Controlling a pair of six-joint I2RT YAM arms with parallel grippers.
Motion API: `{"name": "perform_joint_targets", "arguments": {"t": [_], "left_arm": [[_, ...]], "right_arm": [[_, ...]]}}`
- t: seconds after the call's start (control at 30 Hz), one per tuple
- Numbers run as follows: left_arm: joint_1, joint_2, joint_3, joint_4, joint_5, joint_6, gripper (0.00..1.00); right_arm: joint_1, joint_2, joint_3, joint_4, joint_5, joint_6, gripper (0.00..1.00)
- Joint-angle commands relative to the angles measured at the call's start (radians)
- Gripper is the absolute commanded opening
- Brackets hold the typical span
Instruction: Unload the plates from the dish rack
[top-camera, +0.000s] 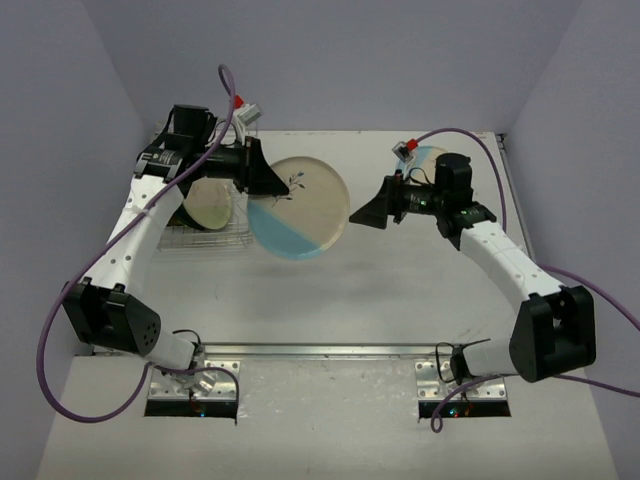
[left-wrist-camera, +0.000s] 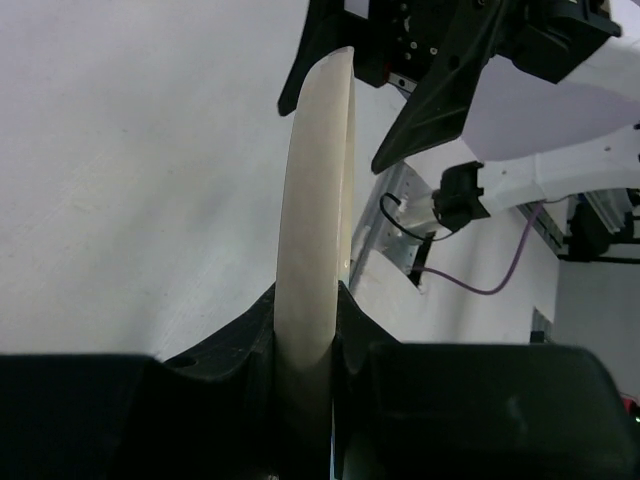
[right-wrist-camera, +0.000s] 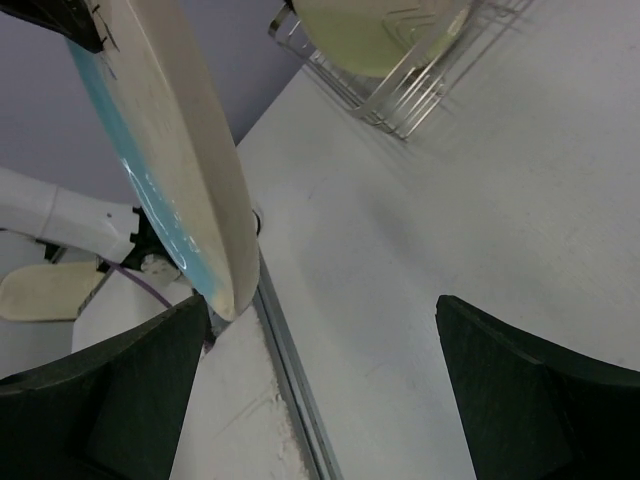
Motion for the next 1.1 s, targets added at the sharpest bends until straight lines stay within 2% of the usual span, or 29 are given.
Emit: {"name": "perform_joint_targets", "arguments": {"t": [0.0,0.07,0.17,0.33,0.43,0.63,0.7,0.73,0.8,0.87,1.0,1.07], "left_arm": [[0.023,-0.043,0.001,0.109,0.187,-0.013,0.0],[0.019,-0.036,-0.015,0.107,0.226,-0.014,0.0],[0.015,-0.029,-0.033,0.106,0.263,-0.015,0.0],[0.009,-0.015,-0.078,0.115,0.314,0.0,0.0],[0.004,-0.011,-0.101,0.138,0.335,-0.011,0.0],[0.004,-0.012,-0.139,0.21,0.293,-0.077,0.0],[0.004,-0.015,-0.159,0.247,0.259,-0.115,0.0],[0.004,-0.015,-0.164,0.256,0.257,-0.116,0.02],[0.004,-0.015,-0.167,0.262,0.202,-0.141,0.17],[0.004,-0.017,-0.165,0.253,0.122,-0.149,0.49],[0.006,-0.023,-0.15,0.228,-0.045,-0.143,0.7],[0.008,-0.027,-0.131,0.209,-0.205,-0.137,0.76]], "right_arm": [[0.097,0.028,0.082,0.043,-0.029,-0.043,0.95],[0.125,0.047,0.088,0.05,-0.037,-0.05,0.92],[0.144,0.057,0.09,0.068,-0.059,-0.041,0.81],[0.165,0.075,0.096,0.105,-0.103,-0.013,0.54],[0.17,0.086,0.096,0.139,-0.118,0.024,0.49],[0.184,0.098,0.093,0.183,-0.131,0.087,0.19],[0.185,0.103,0.091,0.197,-0.144,0.123,0.04],[0.185,0.103,0.091,0.197,-0.145,0.124,0.0],[0.184,0.096,0.082,0.211,-0.151,0.163,0.0],[0.16,0.092,0.059,0.249,-0.163,0.229,0.0],[0.071,0.106,-0.018,0.438,-0.179,0.46,0.0],[0.009,0.12,-0.053,0.5,-0.175,0.539,0.0]]}}
